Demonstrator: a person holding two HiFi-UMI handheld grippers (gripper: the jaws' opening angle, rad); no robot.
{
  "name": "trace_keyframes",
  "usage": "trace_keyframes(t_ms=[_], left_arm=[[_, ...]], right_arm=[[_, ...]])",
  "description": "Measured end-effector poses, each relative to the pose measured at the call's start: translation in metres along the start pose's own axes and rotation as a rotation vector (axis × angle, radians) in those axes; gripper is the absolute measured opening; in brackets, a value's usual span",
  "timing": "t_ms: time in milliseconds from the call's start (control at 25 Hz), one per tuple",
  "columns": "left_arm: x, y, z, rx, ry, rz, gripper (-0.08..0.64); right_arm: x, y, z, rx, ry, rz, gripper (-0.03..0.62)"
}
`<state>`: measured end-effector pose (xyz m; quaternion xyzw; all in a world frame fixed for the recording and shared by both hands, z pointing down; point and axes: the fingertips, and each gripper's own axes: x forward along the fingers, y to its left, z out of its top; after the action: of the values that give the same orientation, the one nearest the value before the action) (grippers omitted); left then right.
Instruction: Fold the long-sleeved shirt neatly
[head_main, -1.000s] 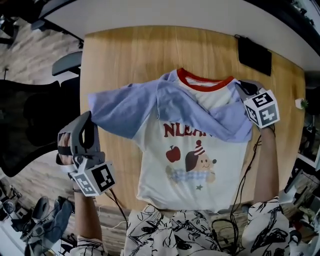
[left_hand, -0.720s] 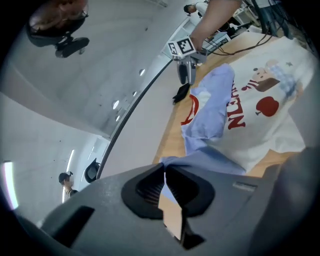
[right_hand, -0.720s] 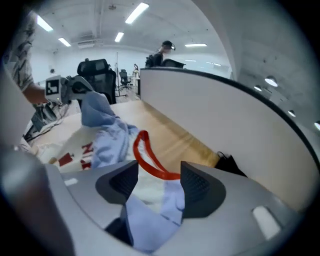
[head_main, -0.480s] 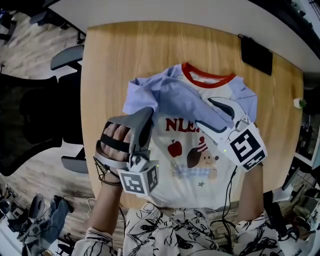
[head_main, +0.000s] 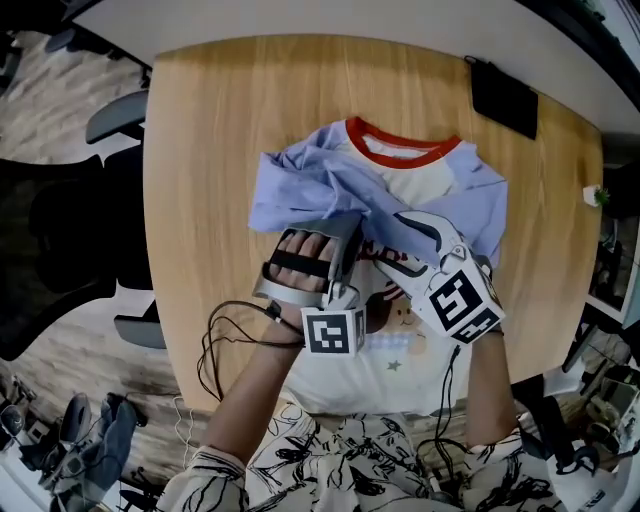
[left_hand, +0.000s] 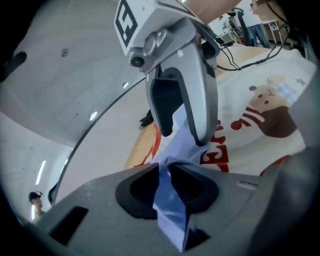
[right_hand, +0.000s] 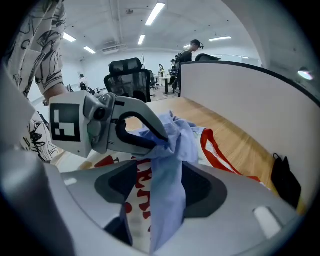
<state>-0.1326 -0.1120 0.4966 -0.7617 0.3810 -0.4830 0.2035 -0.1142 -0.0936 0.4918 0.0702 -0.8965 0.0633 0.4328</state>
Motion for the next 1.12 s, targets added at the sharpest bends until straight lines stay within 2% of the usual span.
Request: trace_keyframes(t_ms=[80,240,360,400,480,560,600,720,800,880,960,1120], left_arm=[[0.002,-0.006,0.001,-0.032,-0.019,-0.043,0.135],[-0.016,-0.004,0.008,-0.128,-0.058,-0.135,0.356],[-0.050,0.030,-0.017,-0.257,-0.065,-0.103,0.374],[-0.061,0.045,-0.037,-0.284,-0.043,-0.081,0.373],[-0.077,0.066,-0.088,-0.291,0.043,-0.048,0.373],[-0.082,0.066,-0.136,-0.293,0.133,-0.062,0.353],[-0.080,0.061,-0.150,-0.299,0.155,-0.092,0.344],[-0.062,0.032,-0.167,-0.311,0.169,-0.222,0.322],[-0.050,0.021,-0.170,-0.350,0.162,-0.253,0.309],[-0.043,0.021,-0.168,-0.468,0.130,-0.259,0.227],[-0.039,0.024,-0.166,-0.564,0.107,-0.260,0.175],[-0.033,0.028,-0.162,-0.612,0.091,-0.241,0.021]], right_arm=[[0.006,-0.002,-0.003,-0.012,0.012,-0.003,0.293],[0.005,-0.008,-0.003,-0.014,0.002,-0.012,0.293],[0.002,-0.008,0.015,0.015,-0.068,-0.006,0.275],[0.003,-0.006,0.023,0.019,-0.090,0.001,0.273],[0.008,-0.001,0.033,0.015,-0.111,0.015,0.268],[0.017,0.006,0.035,0.003,-0.101,0.031,0.255],[0.022,0.008,0.033,-0.004,-0.087,0.032,0.256],[0.036,0.009,0.022,0.006,-0.043,0.006,0.267],[0.043,0.006,0.014,0.035,-0.028,-0.022,0.279],[0.049,0.001,0.008,0.067,-0.023,-0.063,0.279],[0.053,-0.004,0.001,0.077,-0.002,-0.108,0.279],[0.054,-0.010,-0.008,0.139,0.013,-0.166,0.281]])
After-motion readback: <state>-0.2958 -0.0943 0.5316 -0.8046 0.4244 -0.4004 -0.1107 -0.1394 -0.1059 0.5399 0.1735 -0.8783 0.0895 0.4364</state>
